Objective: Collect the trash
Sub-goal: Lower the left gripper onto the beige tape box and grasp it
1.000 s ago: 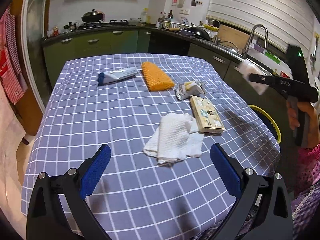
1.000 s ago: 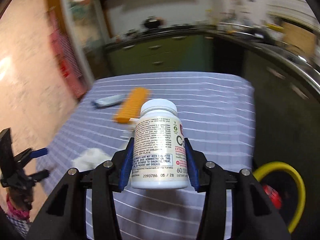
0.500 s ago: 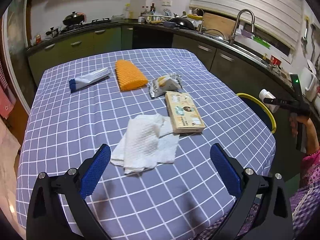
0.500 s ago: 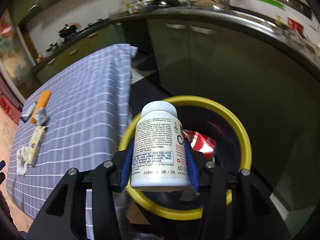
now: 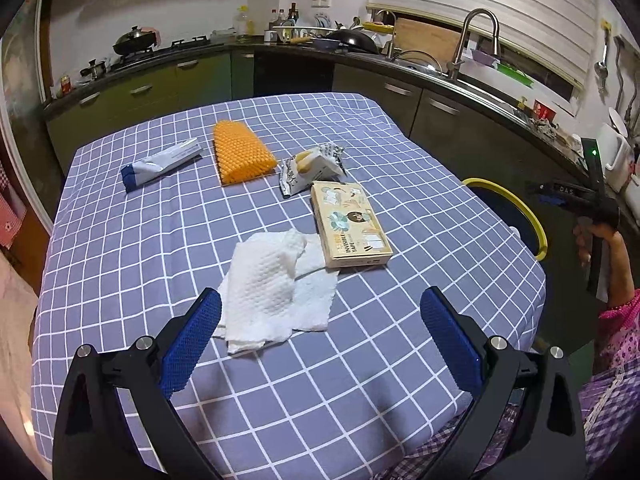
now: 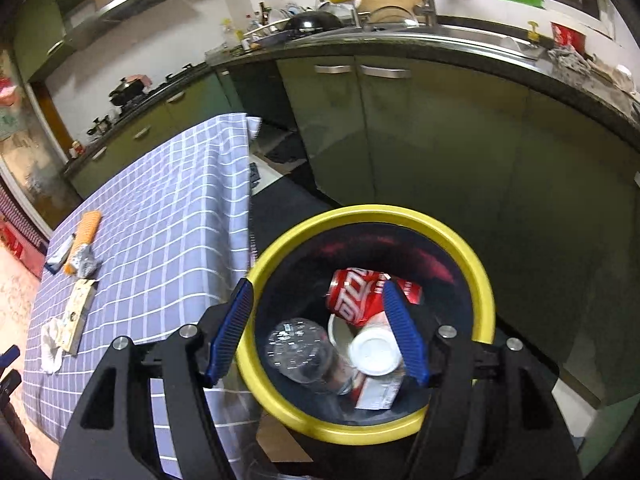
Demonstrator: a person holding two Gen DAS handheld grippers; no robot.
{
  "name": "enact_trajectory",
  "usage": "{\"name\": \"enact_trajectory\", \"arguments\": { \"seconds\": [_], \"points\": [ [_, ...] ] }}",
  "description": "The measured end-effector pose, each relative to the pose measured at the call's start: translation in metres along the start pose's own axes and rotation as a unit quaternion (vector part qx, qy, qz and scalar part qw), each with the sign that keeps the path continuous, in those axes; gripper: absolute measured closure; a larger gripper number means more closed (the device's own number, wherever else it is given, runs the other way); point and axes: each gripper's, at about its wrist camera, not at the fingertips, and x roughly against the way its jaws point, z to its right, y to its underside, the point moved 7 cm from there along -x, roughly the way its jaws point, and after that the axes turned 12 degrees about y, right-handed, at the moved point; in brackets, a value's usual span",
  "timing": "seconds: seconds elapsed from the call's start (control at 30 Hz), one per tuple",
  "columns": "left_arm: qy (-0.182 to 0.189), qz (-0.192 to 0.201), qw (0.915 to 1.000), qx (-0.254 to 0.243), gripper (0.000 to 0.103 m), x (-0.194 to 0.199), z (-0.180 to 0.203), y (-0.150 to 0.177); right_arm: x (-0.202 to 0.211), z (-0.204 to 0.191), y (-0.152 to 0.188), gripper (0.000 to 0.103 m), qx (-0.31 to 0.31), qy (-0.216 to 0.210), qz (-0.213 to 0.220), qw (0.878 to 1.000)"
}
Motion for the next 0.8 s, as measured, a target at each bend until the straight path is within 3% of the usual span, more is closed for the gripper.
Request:
{"name": "enact_trajectory", "arguments": {
  "seconds": [0.27, 0.47, 0.8],
  "points": [
    [0.017, -0.017, 0.9997, -0.009, 0.005, -0.024, 0.013, -0.019, 0.000, -0.027, 0.009, 0.038, 0.024, -0.025, -0.006, 0.999],
    [0.016, -0.044, 0.9989, -0.008, 0.005, -0.067, 0.025, -0.050, -0.002, -0.030, 0.013, 0.038, 0.023, -0.036, -0.012, 0.999],
    [-0.019, -0.103, 0.9940, 0.032, 0.005, -0.136, 0.013, -0.071, -0.013, -0.028, 0.018, 0.037, 0.017, -0.057, -0.024, 0.998]
  ]
}}
